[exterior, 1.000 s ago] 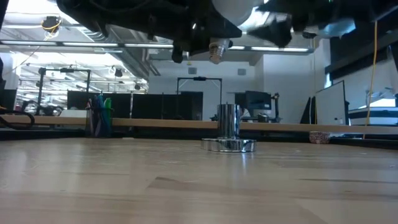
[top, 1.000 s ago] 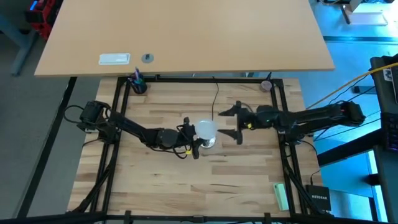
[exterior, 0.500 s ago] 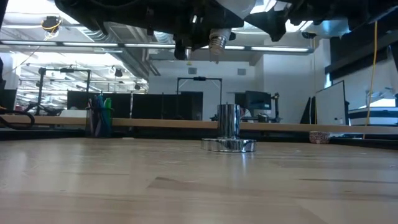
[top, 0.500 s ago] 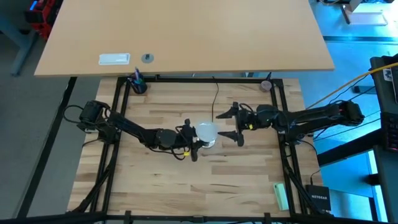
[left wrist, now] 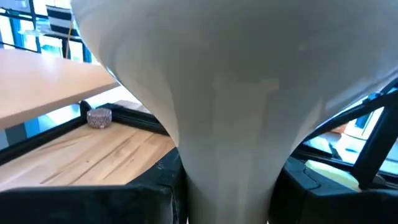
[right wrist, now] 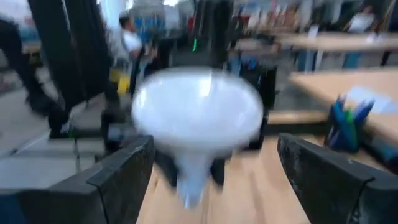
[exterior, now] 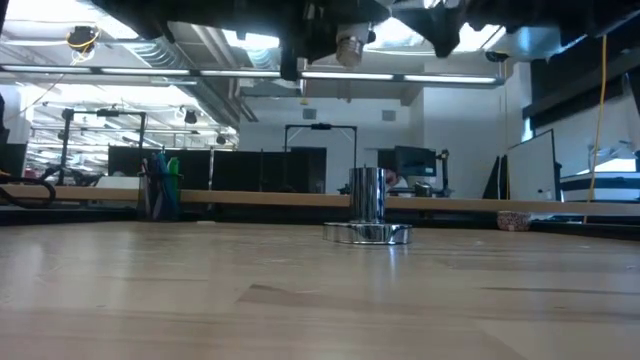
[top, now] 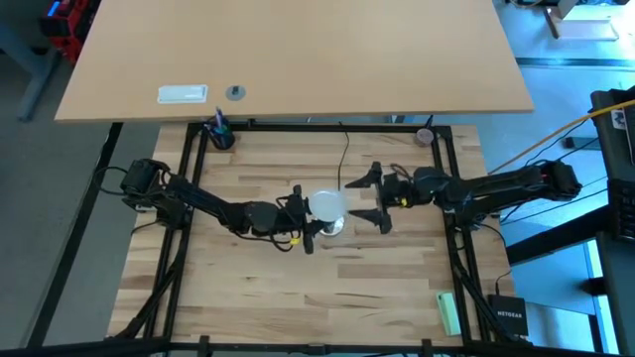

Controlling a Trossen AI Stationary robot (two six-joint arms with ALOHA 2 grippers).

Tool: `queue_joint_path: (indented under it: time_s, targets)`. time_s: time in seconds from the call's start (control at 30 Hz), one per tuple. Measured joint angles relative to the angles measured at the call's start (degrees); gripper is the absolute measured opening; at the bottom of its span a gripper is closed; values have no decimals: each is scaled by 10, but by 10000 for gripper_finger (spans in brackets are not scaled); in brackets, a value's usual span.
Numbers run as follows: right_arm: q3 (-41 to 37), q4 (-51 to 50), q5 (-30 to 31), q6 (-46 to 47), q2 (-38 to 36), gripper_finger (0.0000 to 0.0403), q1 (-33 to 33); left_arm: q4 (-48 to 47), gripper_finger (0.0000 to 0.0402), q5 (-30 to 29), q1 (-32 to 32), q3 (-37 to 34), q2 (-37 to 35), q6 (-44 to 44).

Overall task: Screw lightbulb
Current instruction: Insert the lightbulb into the lamp

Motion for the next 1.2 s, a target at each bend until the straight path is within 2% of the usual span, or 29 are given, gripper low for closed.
queue_joint_path:
  time_s: [0.07,0.17,0.27,0.4,0.63,0.83,1.1,1.2]
  targets:
    - [0,47,19,-1,23,342,0,-4,133,0,1,0,1,0]
    - [4,118,7,0,65,342,0,-2,133,0,1,0,1,0]
    - [24,117,0,0,92,342,0,-8,133,1,0,-1,1,-3]
    - [36,100,-1,0,89,342,0,-10,133,0,0,-1,1,-7]
    - [37,7,25,-7,43,342,-1,-21,148,2,0,0,1,-13]
    - [37,-48,34,-16,7,342,-1,-19,132,2,2,0,2,-11]
    - [35,-250,81,-10,-86,342,-1,-31,132,2,20,0,2,-23]
    - [6,-232,80,18,-87,342,-1,-31,132,18,21,0,2,-20]
